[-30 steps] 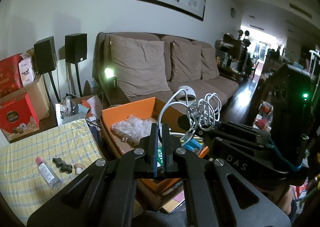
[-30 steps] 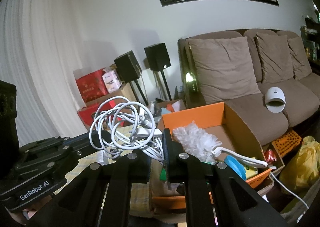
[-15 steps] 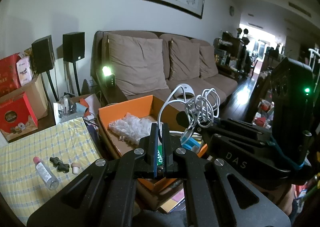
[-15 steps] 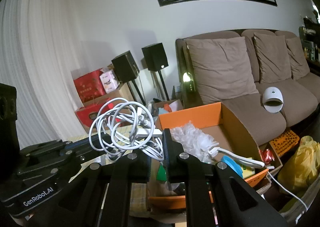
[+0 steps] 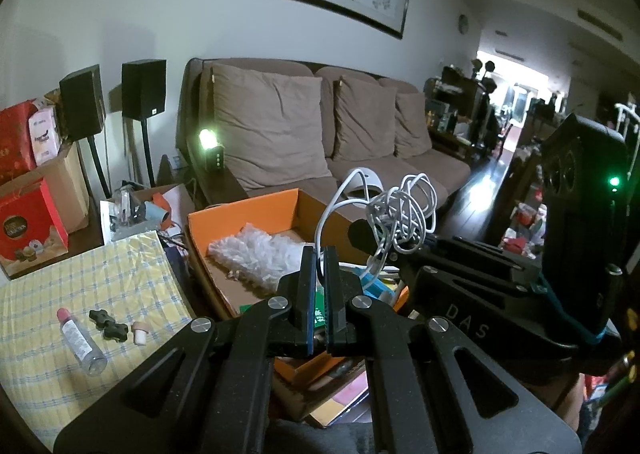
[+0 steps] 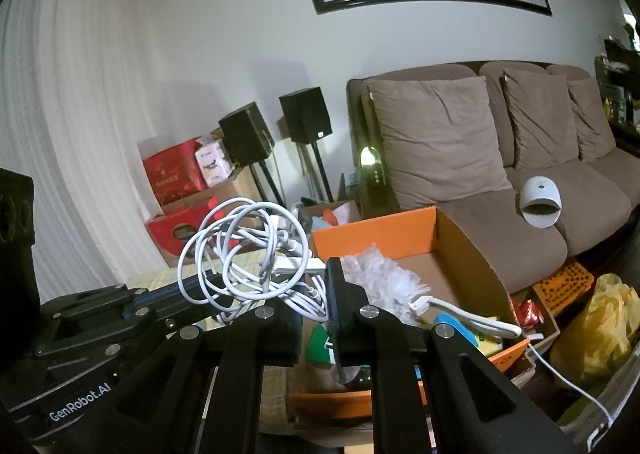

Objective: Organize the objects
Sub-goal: 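Hold the white earphones with the right gripper above the box rim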

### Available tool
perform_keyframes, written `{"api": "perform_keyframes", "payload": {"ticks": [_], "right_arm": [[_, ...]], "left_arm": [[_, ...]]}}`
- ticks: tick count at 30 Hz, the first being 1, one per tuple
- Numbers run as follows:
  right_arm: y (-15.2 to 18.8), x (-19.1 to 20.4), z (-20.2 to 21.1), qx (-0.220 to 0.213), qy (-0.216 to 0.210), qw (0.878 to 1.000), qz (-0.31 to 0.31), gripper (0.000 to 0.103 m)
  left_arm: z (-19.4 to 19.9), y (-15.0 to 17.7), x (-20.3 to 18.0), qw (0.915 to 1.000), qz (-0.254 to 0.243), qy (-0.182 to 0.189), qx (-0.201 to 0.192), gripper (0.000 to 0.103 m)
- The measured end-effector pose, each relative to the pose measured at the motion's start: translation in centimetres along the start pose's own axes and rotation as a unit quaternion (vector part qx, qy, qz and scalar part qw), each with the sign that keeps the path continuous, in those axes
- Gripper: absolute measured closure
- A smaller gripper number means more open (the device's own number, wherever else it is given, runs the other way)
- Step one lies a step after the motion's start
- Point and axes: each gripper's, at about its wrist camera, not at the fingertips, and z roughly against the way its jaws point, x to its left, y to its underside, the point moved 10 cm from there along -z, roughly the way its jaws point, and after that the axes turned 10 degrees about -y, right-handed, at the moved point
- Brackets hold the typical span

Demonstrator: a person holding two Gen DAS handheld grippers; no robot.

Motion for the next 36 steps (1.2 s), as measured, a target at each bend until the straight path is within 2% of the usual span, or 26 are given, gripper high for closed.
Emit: {"api": "perform_keyframes", "payload": {"ticks": [36], "right_arm": [[-0.2,-1.7,1.0,0.001,0.02,1.0,-0.016,0.093]], "left_arm": [[0.5,-0.2,-1.1,0.9999,0.006,0.012,-0.004,0.099]]}}
